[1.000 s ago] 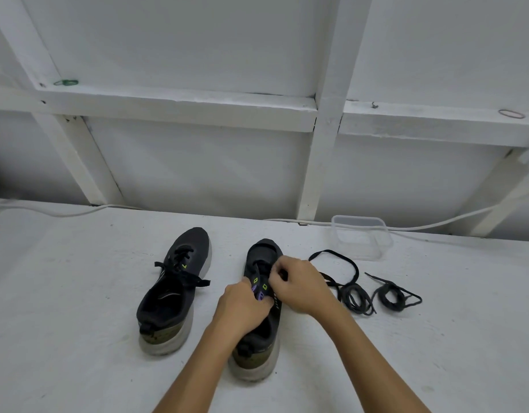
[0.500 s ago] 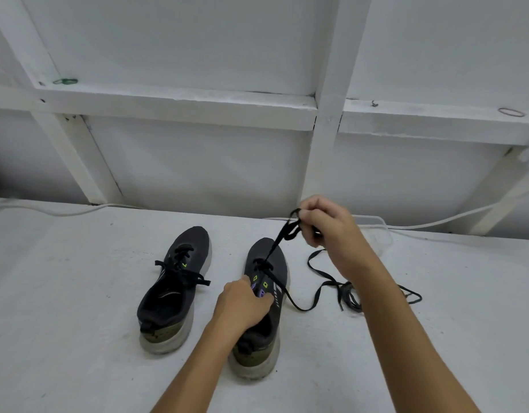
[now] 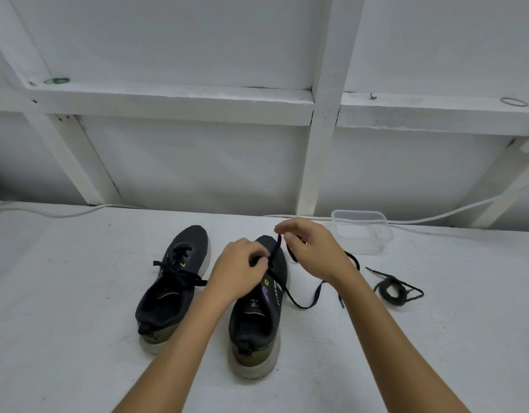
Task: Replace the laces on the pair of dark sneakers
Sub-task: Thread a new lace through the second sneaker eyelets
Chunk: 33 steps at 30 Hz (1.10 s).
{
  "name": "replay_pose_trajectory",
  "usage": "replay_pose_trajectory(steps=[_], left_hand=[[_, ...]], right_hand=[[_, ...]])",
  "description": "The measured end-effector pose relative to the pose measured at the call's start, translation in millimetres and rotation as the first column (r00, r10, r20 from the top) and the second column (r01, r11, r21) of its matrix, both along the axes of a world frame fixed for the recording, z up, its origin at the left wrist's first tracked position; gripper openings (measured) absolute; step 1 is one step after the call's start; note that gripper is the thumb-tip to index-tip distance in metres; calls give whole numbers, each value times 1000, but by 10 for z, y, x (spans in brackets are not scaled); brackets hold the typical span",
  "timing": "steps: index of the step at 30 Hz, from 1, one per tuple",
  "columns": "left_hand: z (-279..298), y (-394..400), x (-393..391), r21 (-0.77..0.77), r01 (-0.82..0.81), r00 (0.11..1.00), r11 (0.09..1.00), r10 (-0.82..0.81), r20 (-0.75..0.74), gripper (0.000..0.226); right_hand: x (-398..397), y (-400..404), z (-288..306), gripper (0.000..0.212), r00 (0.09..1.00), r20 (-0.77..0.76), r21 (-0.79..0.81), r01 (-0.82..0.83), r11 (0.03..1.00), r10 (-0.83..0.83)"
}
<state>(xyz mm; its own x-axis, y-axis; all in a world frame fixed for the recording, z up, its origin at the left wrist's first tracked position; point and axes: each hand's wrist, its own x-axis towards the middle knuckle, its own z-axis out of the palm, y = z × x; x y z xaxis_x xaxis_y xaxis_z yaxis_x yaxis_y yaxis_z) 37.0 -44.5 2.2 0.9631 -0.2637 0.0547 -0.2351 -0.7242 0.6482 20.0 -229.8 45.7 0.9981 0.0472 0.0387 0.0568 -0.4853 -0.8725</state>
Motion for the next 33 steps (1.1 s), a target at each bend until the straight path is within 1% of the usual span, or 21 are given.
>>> replay_pose_trajectory(steps=[1,2,4,6,9,12,15,17,18,20,22,24,25,26,27,28,29,30,31,32,33], left_hand=[[-38,-20,-14,80,74,997,994,-74,-11,22],[-70,-37,-17,138,96,995,986,-93,-27,28],[-92,-70,2,193,40,999,980,-35,-27,28],[-52,-100,35,219,-36,999,975,36,1,22],[27,-125,93,191,-126,992,973,125,19,15],[33,-81,138,120,-173,984,978,176,-14,21],[-19,-11,157,212,-90,993,973,105,-61,45],[-45,27,165,362,-30,997,932,52,-51,54],[-52,37,162,438,-32,998,898,51,-32,53],[-34,61,156,530,-118,987,840,158,-30,40],[12,103,130,604,-183,945,775,309,-110,30],[34,143,112,671,-161,917,724,361,-169,30],[52,159,111,684,-160,918,711,362,-161,31],[83,176,111,680,-174,929,713,348,-127,34],[107,189,117,643,-195,947,740,313,-72,36],[134,194,118,565,-198,968,801,250,-16,40],[161,192,112,445,-145,988,884,152,19,46],[193,171,101,313,-36,999,949,27,31,52],[230,127,86,203,82,996,976,-89,27,55],[264,76,70,138,174,984,975,-179,19,52],[285,25,58,115,225,973,968,-229,26,43]], right_hand=[[0,-22,-48,27,999,-49,-37,-10,999,8],[-2,-48,-100,31,994,-108,-100,-26,995,15],[-18,-102,-221,37,976,-217,-242,-65,968,11],[-56,-136,-323,39,963,-269,-343,-81,936,-15],[-124,-123,-426,32,966,-258,-456,-88,886,-37],[-182,-58,-528,29,956,-293,-513,-135,847,-25],[-214,-21,-614,24,968,-246,-521,-96,848,-41],[-222,-23,-641,15,979,-200,-537,-80,839,-35],[-228,-22,-645,13,981,-194,-544,-90,834,-21],[-240,-8,-637,13,984,-180,-526,-92,846,-4],[-253,2,-611,11,992,-121,-440,-16,898,-41],[-246,-9,-556,8,996,-44,-343,56,938,-76],[-239,-18,-519,7,997,-25,-282,66,957,-77],[-229,-24,-466,6,998,-18,-208,62,976,-68],[-217,-30,-401,8,998,-14,-132,52,990,-54],[-198,-36,-332,10,999,-6,-61,41,997,-42],[-180,-44,-260,10,1000,2,-1,28,1000,-28],[-162,-55,-190,11,1000,8,46,5,999,-6],[-147,-64,-124,12,1000,9,83,-25,996,25],[-135,-68,-66,14,998,6,107,-57,993,57],[-126,-65,-15,15,996,-2,113,-84,990,85]])
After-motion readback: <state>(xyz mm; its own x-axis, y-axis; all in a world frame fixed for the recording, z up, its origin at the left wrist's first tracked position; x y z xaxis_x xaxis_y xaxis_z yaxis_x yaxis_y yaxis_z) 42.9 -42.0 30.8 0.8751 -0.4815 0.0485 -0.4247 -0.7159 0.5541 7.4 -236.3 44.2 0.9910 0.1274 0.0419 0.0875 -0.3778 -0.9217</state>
